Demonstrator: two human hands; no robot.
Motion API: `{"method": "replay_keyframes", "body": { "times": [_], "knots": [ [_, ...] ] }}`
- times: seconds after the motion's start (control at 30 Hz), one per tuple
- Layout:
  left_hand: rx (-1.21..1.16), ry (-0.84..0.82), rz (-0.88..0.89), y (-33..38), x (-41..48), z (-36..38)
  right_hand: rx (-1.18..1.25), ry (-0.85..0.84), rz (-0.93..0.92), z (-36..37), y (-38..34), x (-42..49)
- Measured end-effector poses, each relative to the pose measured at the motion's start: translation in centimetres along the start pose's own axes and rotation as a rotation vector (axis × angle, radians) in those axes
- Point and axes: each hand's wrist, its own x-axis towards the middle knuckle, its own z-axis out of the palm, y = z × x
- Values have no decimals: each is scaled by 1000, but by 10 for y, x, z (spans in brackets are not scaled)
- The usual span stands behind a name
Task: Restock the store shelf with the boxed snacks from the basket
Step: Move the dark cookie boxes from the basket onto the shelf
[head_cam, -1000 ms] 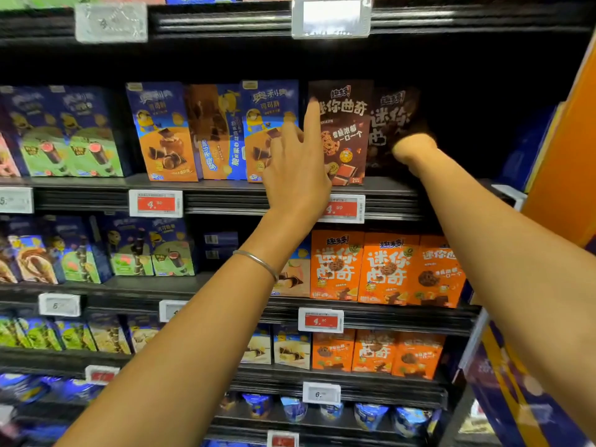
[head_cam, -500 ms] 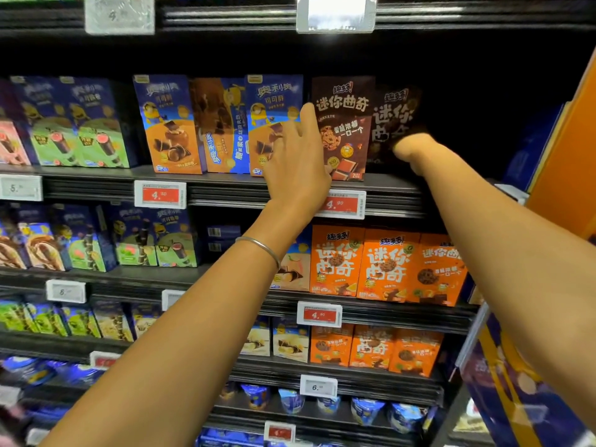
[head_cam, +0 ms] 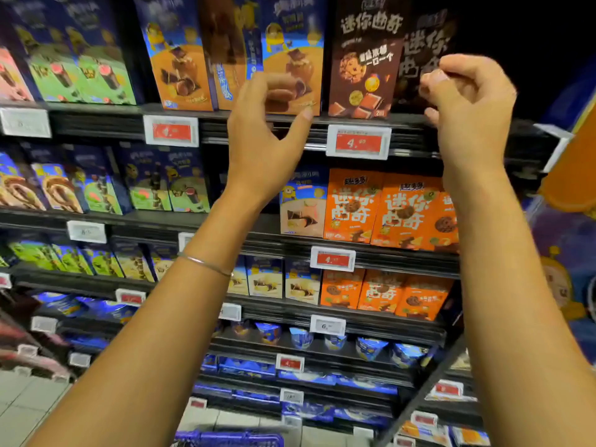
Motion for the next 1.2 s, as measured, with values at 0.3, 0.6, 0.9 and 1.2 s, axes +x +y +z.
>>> {"method": "replay_keyframes", "body": {
  "times": [0.3,0.6,0.9,1.2],
  "knots": [
    [27,68,-481,-87,-198,-105,129,-600,574,32,97,-199],
    [77,-123,-1122,-182,-401,-211,-28,-701,1344,95,187,-441],
    [149,-326,-1566,-266,-547,-302,-127,-556,1840,133,220,-614],
    [132,-338,-1742,-337,-658,-330,-171,-579,1963,162,293,-741]
  ]
}}
